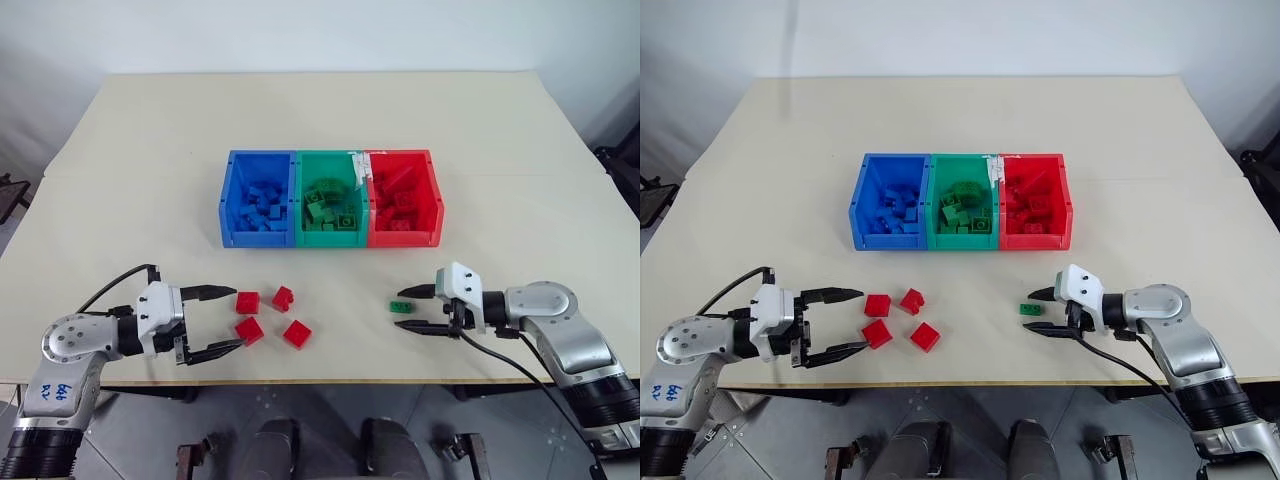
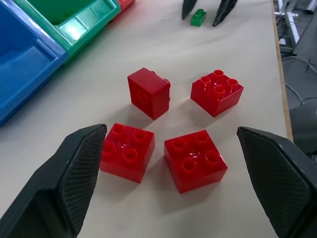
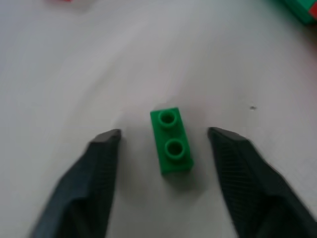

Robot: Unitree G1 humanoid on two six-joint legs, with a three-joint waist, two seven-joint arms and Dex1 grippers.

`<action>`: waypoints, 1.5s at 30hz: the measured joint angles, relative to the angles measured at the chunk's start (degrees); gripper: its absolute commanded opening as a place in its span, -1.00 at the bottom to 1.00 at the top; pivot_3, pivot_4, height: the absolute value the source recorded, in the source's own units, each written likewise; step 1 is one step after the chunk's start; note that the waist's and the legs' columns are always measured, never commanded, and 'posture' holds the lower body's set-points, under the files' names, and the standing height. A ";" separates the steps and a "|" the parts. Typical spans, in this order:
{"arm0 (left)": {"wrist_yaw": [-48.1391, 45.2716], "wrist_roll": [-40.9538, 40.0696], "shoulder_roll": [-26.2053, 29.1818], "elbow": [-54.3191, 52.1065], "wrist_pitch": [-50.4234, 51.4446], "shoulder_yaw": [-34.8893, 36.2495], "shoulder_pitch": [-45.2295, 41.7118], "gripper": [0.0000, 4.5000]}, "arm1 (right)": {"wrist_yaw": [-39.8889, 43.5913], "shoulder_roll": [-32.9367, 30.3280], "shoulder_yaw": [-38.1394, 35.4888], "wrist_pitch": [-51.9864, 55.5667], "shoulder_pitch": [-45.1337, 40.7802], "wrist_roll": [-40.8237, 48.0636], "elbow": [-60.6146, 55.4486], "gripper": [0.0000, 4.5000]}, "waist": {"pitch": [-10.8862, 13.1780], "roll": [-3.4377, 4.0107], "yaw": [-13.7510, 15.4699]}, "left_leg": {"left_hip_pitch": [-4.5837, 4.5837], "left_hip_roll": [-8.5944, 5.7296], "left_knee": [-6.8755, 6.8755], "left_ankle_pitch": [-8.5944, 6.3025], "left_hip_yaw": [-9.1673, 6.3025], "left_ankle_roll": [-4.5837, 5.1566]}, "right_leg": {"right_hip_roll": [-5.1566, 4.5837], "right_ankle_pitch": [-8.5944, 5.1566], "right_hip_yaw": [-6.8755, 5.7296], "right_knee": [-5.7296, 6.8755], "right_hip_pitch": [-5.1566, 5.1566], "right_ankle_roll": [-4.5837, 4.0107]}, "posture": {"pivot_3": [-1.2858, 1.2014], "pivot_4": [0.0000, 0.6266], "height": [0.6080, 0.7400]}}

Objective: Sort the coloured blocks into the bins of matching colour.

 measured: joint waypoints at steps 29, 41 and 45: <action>10.51 -4.00 -3.35 -5.71 4.32 9.33 8.82 1.00 | -27.53 24.51 0.03 17.85 -33.65 -2.35 14.60 -0.48 | 0.00 0.01 -0.75 | -0.04 0.10 -0.19 -0.04 0.01 -0.11 | 0.08 0.06 -0.07 0.24 -0.23 -0.17 | 0.03 -0.52 1.00; 12.82 -3.17 -3.78 -3.46 4.39 9.52 7.02 1.00 | -15.65 16.38 -2.95 14.83 -22.10 3.15 3.94 0.99 | 0.00 0.00 -1.51 | -0.04 0.11 -0.37 -0.05 0.00 -0.09 | 0.07 0.06 -0.23 0.09 -0.20 -0.16 | 0.03 -0.52 1.00; 11.06 -3.64 -2.15 -1.56 5.17 10.27 6.21 1.00 | -6.32 9.73 -5.23 13.51 -12.34 8.53 -4.47 0.99 | 0.00 0.00 -1.52 | -0.02 0.17 -0.40 -0.06 0.06 -0.08 | 0.09 0.06 -0.25 0.04 -0.17 -0.16 | 0.03 -0.52 1.00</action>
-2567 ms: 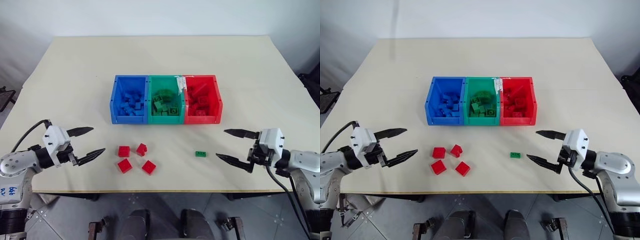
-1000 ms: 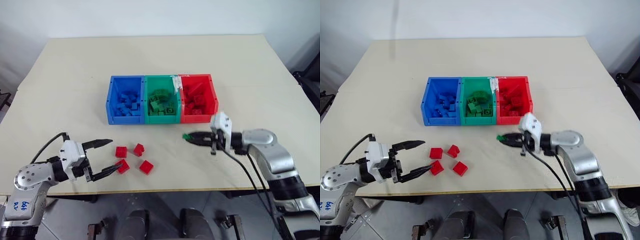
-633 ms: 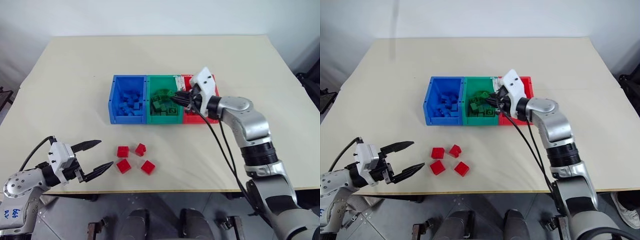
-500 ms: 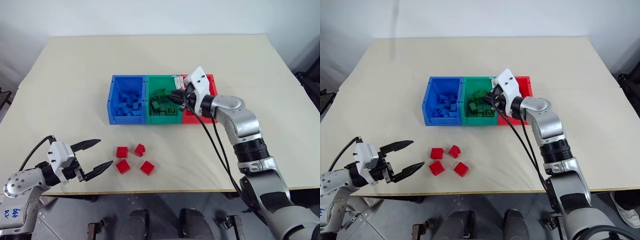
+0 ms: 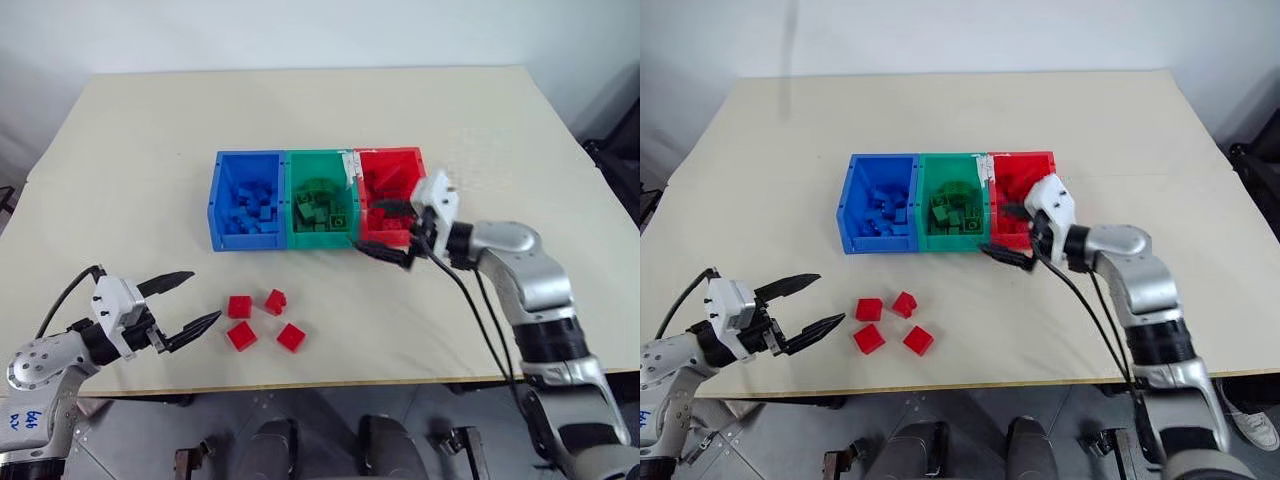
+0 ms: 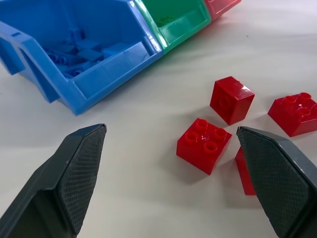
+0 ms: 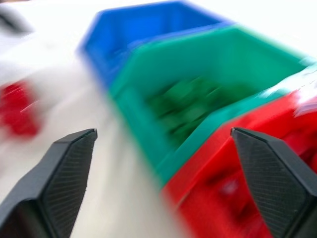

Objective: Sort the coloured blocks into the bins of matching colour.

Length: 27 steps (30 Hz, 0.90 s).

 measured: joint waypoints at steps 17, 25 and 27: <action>-5.83 1.47 6.33 13.51 -4.71 4.18 -2.45 1.00 | 15.01 -7.22 -13.36 -25.39 23.75 4.59 0.80 0.99 | -0.01 -0.02 0.04 | 0.17 0.08 0.09 -0.01 0.18 0.00 | -0.01 0.01 0.01 0.01 0.14 0.00 | 0.03 -0.52 1.00; -8.64 0.44 10.40 -2.50 8.36 -5.62 -4.76 1.00 | 14.63 -7.30 -13.39 -24.88 25.12 6.72 0.29 0.99 | -0.01 -0.01 1.39 | 0.16 0.07 0.23 -0.01 0.15 0.00 | -0.04 0.01 0.05 -0.01 0.18 0.00 | 0.03 -0.52 1.00; -9.24 0.24 10.41 -4.98 10.62 -8.63 -6.84 1.00 | 14.47 -8.00 -13.67 -24.41 26.41 7.21 -0.26 0.99 | 0.00 -0.01 1.49 | 0.15 0.07 0.23 -0.01 0.14 -0.01 | -0.03 0.01 0.03 -0.01 0.17 0.00 | 0.03 -0.52 1.00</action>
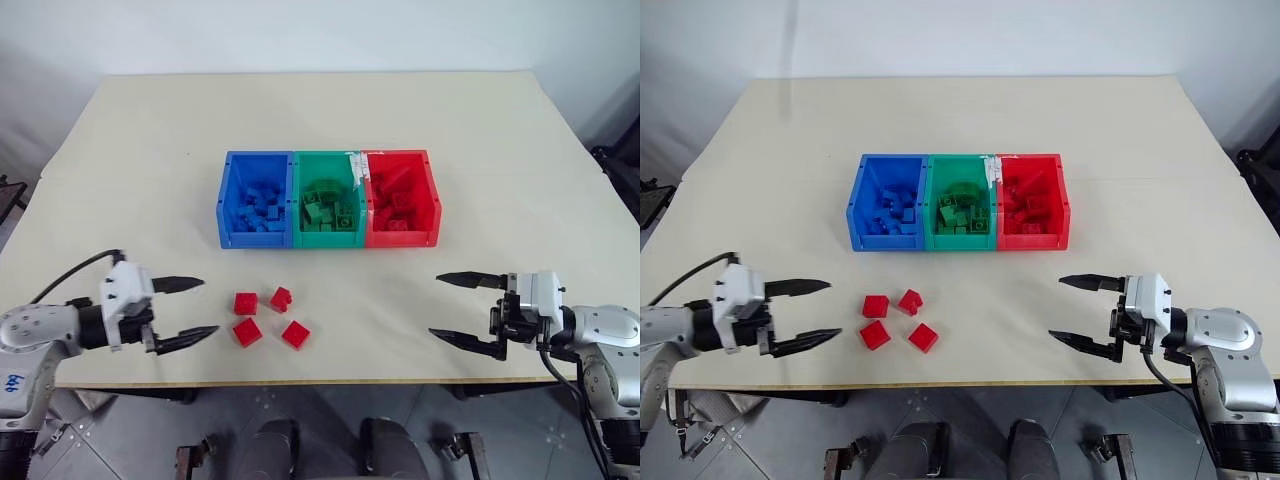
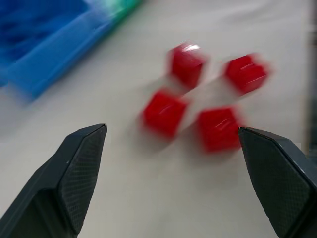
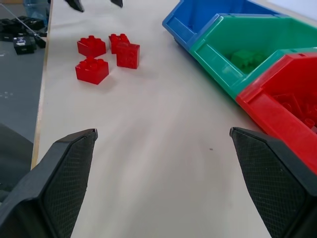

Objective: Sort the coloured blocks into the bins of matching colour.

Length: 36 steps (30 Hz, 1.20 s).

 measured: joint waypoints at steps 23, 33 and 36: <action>-13.79 24.08 -9.35 7.59 -8.54 -36.43 -32.34 1.00 | -8.16 -1.49 -8.32 4.78 19.55 2.94 -17.62 0.99 | 0.00 0.04 1.34 | -0.10 0.01 0.36 -0.02 -0.01 0.06 | 0.16 0.04 -0.07 0.03 0.20 0.05 | 0.03 -0.52 1.00; -14.54 27.85 -10.51 11.62 -11.99 -37.63 -34.23 0.17 | -10.31 -1.48 -8.31 5.02 19.57 2.94 -19.21 1.00 | 0.00 0.04 1.46 | -0.07 0.01 0.44 -0.02 -0.08 0.07 | 0.17 0.05 -0.10 0.03 0.31 0.06 | 0.03 -0.52 1.00; -14.71 28.09 -11.05 12.02 -12.75 -37.65 -34.30 -0.23 | -10.51 -1.48 -8.31 5.02 19.44 2.97 -19.22 1.00 | 0.00 0.04 1.48 | -0.06 0.00 0.48 -0.02 -0.12 0.09 | 0.17 0.06 -0.10 0.02 0.37 0.08 | 0.03 -0.52 1.00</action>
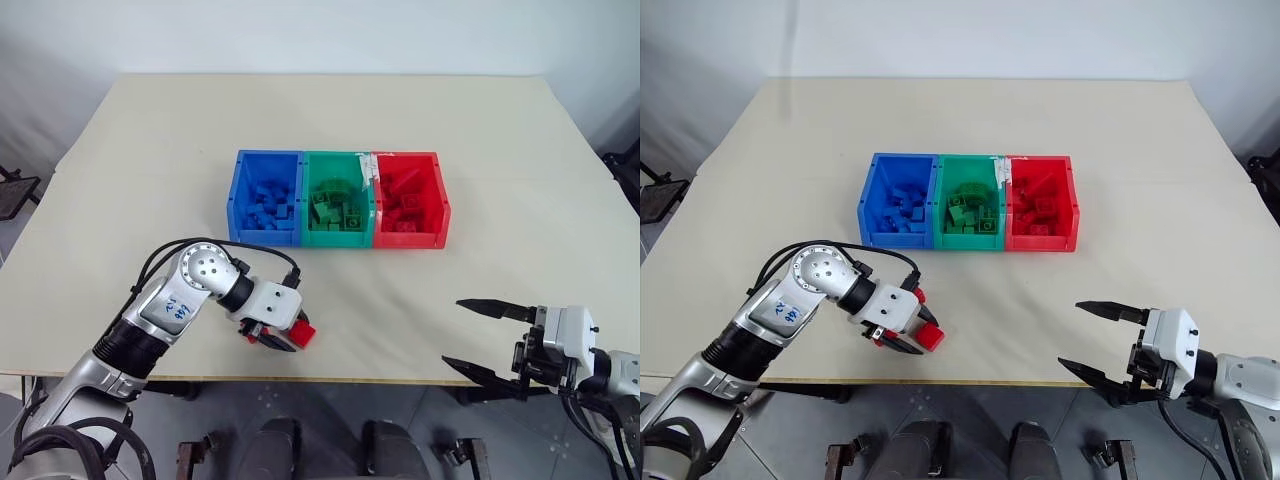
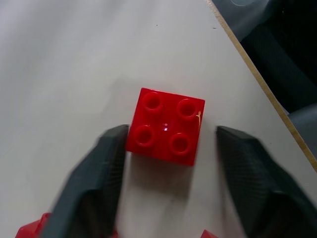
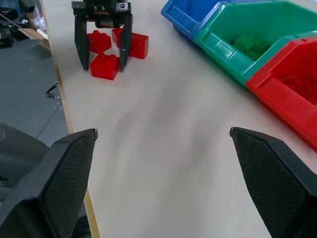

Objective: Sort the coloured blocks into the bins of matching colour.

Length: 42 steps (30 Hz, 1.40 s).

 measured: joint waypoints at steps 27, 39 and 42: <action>44.89 2.75 -36.28 58.42 -12.44 13.79 -37.83 -0.35 | -28.90 17.92 -3.98 -0.69 3.28 -0.29 -10.31 1.00 | 0.01 -0.06 0.40 | -0.19 -0.58 -0.12 0.08 0.17 0.16 | -0.15 0.14 0.07 0.03 -0.33 0.27 | 0.03 -0.52 1.00; 36.07 0.90 -34.16 57.38 -16.99 17.90 -33.66 0.99 | -29.56 16.55 -2.25 -0.29 1.12 -0.18 -12.08 1.00 | 0.01 -0.05 -0.41 | -0.41 -0.60 0.00 0.10 0.13 0.18 | -0.17 0.15 0.08 0.10 -0.51 0.30 | 0.03 -0.52 1.00; 33.17 -1.65 -30.21 47.73 -15.56 19.46 -28.15 0.99 | -27.60 14.55 -1.26 0.00 -1.27 0.16 -10.73 1.00 | 0.01 -0.05 -0.83 | -0.36 -0.56 -0.02 0.10 0.09 0.18 | -0.17 0.15 0.10 0.14 -0.51 0.30 | 0.03 -0.52 1.00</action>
